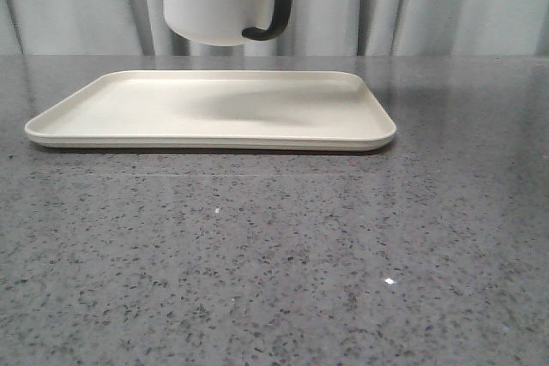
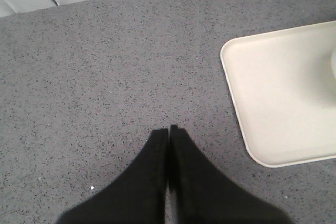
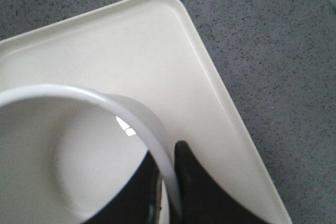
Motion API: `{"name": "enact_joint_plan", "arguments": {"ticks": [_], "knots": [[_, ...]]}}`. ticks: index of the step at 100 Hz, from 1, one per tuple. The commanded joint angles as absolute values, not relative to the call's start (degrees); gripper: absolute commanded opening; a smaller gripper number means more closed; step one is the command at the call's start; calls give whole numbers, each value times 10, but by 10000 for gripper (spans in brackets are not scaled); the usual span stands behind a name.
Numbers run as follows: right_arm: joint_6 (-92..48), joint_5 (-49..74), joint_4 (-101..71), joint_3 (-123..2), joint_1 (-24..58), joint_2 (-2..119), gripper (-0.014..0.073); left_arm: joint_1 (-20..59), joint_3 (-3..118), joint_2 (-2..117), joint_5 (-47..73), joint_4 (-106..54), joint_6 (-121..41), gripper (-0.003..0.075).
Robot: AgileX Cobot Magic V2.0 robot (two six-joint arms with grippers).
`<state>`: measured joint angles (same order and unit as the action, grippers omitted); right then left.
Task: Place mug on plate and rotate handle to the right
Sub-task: 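Lift the mug by its rim with the right gripper and rotate it, then lower the rotated mug back onto the tray with the right gripper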
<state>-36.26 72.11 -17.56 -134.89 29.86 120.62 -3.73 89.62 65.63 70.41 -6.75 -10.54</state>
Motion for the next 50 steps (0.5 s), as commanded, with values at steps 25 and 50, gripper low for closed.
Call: {"name": "enact_joint_plan", "arguments": {"ticks": [25, 50], "knots": [[-479, 766, -180, -1365, 296, 1165, -59, -39, 908, 646, 675, -78, -106, -20], [-539, 766, -181, -1363, 303, 1165, -59, -39, 908, 646, 673, -79, -106, -20]]}}
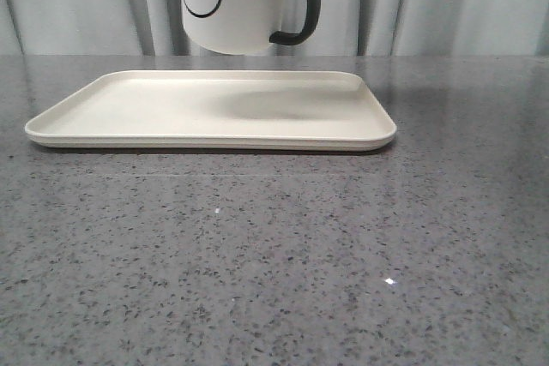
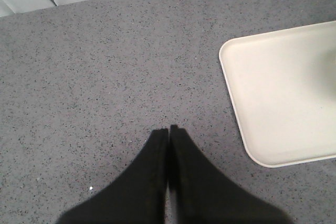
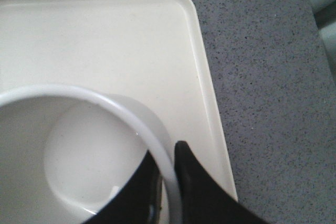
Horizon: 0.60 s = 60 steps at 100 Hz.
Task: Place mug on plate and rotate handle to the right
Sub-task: 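Lower the rotated mug back onto the tray with the right gripper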
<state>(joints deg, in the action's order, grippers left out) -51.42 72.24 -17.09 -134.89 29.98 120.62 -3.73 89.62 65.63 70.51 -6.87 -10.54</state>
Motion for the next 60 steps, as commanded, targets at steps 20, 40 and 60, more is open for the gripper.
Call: {"name": "enact_joint_plan", "arguments": {"ticks": [20, 40, 60], "knots": [[-570, 766, -183, -1348, 326, 1166, -59, -39, 908, 646, 671, -79, -107, -20], [-586, 766, -183, -1295, 341, 1166, -59, -39, 908, 646, 671, -79, -107, -20], [-593, 766, -170, -1280, 341, 1164, -59, -39, 908, 646, 671, -79, -107, -20]]}}
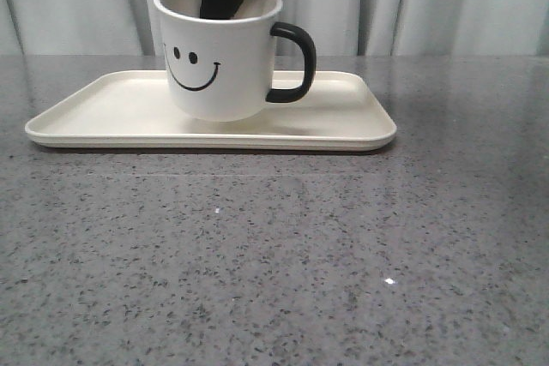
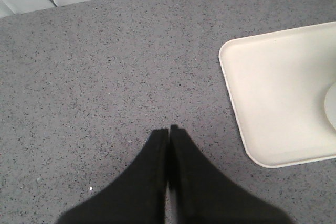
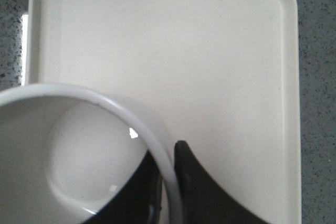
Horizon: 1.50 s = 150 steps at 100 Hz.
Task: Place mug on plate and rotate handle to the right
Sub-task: 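Lower the rotated mug back onto the tray with the right gripper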
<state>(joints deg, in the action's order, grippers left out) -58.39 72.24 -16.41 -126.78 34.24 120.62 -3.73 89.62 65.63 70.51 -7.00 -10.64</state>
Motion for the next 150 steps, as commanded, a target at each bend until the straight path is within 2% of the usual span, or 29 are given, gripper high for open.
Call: {"name": "enact_joint_plan", "arguments": {"ticks": [1, 43, 150], "knots": [[-595, 766, -170, -1280, 341, 1164, -59, -39, 908, 646, 671, -79, -107, -20], [-638, 766, -155, -1280, 341, 1159, -59, -39, 908, 646, 674, -79, -107, -20], [-632, 766, -179, -1279, 342, 1175, -60, -39, 908, 646, 666, -79, -107, -20]]}}
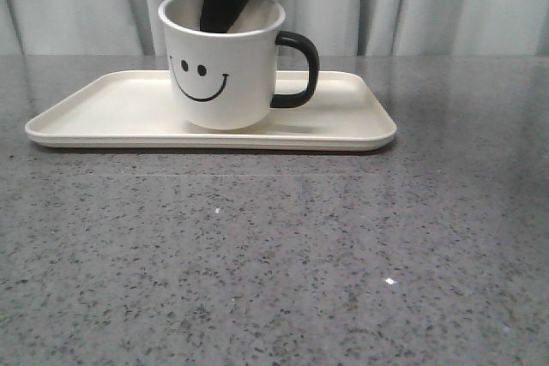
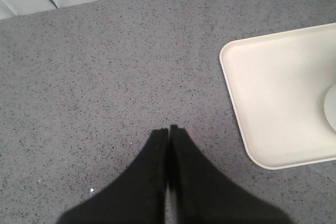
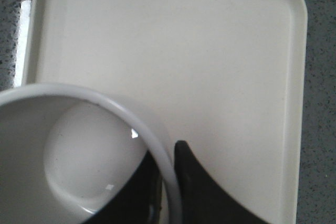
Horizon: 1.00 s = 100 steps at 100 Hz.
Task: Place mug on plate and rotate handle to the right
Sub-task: 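Lower the rotated mug back onto the tray with the right gripper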
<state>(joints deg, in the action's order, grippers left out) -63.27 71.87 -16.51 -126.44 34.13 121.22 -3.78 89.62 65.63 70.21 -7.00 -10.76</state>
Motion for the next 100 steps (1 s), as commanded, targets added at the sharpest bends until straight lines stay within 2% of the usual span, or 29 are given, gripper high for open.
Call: {"name": "enact_joint_plan", "arguments": {"ticks": [1, 31, 100], "knots": [[-632, 766, -179, -1278, 342, 1175, -60, -39, 908, 646, 666, -79, -107, -20], [-631, 766, -179, -1227, 342, 1175, -60, -39, 908, 646, 666, -80, -107, -20], [-631, 765, -179, -1227, 342, 1173, -57, -39, 908, 652, 676, -82, -107, -20]]}}
